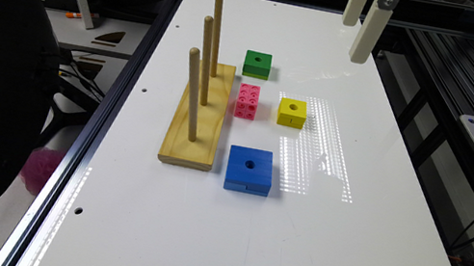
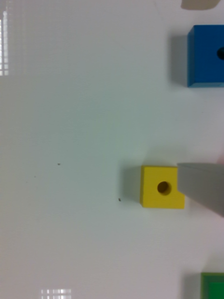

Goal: Pick up blue block.

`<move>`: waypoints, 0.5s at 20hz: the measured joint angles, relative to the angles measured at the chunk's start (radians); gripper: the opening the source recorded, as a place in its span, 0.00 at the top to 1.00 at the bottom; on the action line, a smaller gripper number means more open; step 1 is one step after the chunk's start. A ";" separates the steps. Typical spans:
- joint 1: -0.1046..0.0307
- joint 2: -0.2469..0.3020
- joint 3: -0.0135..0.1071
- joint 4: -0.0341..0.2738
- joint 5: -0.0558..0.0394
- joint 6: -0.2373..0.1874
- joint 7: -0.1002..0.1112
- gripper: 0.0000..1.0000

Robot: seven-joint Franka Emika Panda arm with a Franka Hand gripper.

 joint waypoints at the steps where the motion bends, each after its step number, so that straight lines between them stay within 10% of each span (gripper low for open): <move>1: 0.000 0.000 0.000 0.000 0.0000 0.000 0.000 0.00; 10: 0.001 0.003 0.031 0.011 0.0085 0.003 0.005 0.00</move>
